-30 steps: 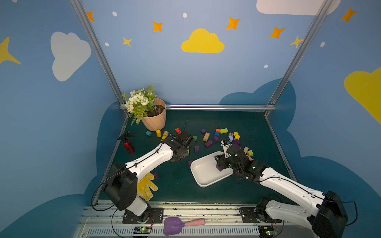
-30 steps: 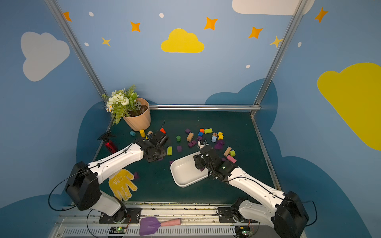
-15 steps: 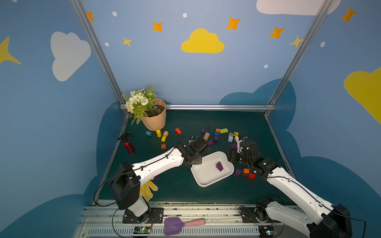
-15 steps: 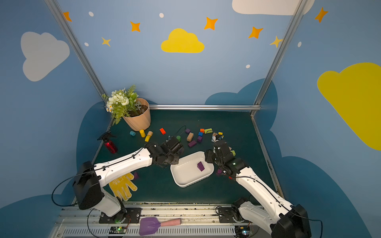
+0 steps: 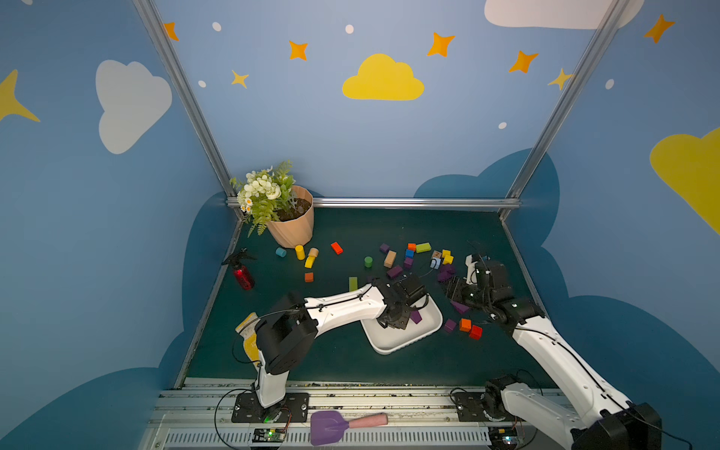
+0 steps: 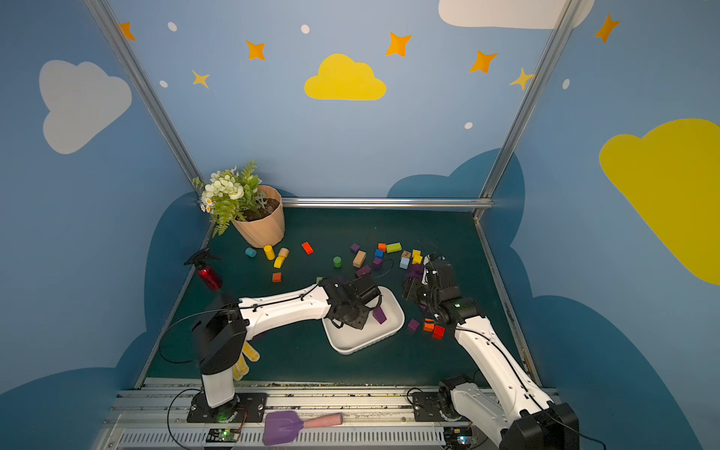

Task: Pick purple bricks into the storage bin
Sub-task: Place the building block in the storage box.

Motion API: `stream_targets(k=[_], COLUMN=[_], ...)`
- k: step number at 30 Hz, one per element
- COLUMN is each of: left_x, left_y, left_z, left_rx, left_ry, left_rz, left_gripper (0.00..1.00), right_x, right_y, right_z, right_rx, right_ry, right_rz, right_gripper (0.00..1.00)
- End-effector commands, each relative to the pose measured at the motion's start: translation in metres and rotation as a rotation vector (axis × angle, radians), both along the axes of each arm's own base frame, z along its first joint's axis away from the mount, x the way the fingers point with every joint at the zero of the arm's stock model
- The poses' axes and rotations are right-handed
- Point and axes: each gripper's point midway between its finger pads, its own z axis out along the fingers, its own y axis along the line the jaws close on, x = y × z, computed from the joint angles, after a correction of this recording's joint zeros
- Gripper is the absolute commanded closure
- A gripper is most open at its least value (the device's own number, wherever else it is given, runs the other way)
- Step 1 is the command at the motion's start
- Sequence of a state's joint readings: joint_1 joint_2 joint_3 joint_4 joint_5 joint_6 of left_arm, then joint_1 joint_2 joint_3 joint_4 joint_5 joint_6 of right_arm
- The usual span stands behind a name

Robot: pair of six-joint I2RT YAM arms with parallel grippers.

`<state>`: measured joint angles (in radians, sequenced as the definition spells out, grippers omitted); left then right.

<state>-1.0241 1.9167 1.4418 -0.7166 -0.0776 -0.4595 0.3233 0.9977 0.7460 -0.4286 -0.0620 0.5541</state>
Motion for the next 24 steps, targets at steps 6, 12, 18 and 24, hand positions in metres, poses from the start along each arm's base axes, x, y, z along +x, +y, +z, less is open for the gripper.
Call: stream_targets(k=[6,12,18,24], left_x=[-0.007,-0.008,-0.007,-0.004], left_y=[-0.021,-0.022,-0.020,-0.017], left_z=[-0.018,-0.029,-0.033,-0.025], left_rx=[-0.013,-0.002,0.009,0.016], left_ry=[0.053,0.065,0.067,0.047], left_rz=[-0.061,-0.055,-0.049,-0.041], left_gripper=[0.75,0.75,0.70,0.55], right_x=[-0.007,-0.008,-0.008,-0.007], right_y=[-0.005,-0.007,-0.009,-0.009], right_z=[-0.003,-0.005,-0.005,-0.001], right_rx=[0.014,0.004,-0.001,0.000], right_ry=[0.022,0.025,0.034,0.025], right_rz=[-0.002,-0.007,-0.016,-0.012], right_gripper=[0.39,0.39,0.39,0.39])
